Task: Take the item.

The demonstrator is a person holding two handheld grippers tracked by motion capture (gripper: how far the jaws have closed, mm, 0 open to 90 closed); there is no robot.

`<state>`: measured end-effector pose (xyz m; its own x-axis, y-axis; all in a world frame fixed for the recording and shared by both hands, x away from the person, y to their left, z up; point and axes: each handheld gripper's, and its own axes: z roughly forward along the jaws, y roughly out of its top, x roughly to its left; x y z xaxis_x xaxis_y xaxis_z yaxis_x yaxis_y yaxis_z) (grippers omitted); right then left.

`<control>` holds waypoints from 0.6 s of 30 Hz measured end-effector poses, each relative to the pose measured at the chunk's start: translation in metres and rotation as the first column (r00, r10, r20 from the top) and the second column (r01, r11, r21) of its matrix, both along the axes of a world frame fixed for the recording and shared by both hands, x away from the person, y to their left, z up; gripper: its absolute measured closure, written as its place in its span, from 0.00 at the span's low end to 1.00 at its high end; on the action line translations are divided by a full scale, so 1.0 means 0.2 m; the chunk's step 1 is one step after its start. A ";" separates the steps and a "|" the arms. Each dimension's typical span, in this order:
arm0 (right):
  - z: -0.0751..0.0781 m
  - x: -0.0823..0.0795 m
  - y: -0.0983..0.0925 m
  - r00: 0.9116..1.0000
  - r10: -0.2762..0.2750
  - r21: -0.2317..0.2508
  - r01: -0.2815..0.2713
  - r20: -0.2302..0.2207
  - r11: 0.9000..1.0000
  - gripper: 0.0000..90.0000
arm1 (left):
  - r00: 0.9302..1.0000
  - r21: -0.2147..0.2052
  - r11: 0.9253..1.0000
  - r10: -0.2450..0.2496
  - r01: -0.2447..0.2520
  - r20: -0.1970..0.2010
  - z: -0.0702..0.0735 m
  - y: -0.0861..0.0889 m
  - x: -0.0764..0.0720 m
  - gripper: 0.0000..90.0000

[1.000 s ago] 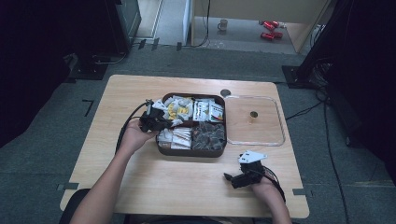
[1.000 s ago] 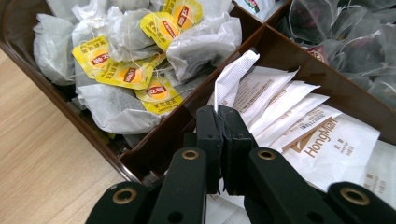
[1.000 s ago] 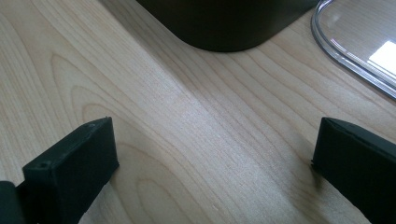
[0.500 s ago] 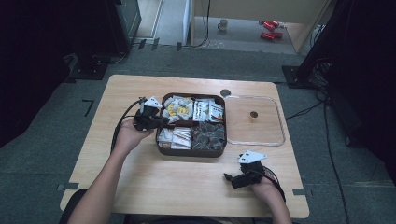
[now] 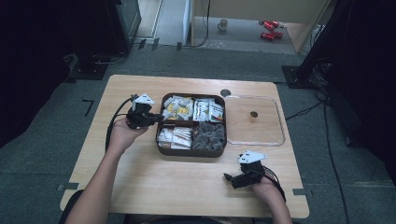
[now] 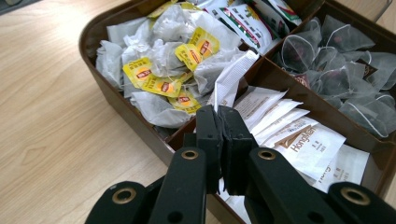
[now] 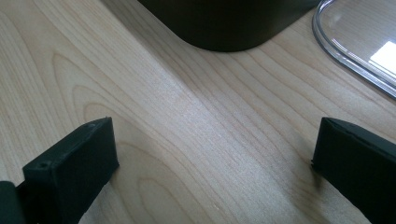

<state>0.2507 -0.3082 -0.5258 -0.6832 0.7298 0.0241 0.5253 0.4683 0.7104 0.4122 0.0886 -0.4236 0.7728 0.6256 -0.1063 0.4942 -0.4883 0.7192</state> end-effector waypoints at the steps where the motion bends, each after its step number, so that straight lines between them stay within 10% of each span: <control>1: 0.00 0.00 0.00 1.000 0.000 0.000 0.000 0.000 1.000 0.00 | 1.000 -0.002 1.000 0.006 -0.006 0.001 0.01 0.01 0.00 0.98; 18: 0.00 0.01 0.00 1.000 0.023 0.001 -0.023 -0.002 1.000 0.00 | 0.997 -0.045 0.996 0.079 -0.080 -0.012 0.04 0.18 -0.01 0.98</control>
<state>0.2528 -0.3087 -0.5258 -0.6999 0.7138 0.0260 0.5156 0.4797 0.7100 0.4108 0.1238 -0.4157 0.7196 0.6794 -0.1438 0.5375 -0.4138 0.7347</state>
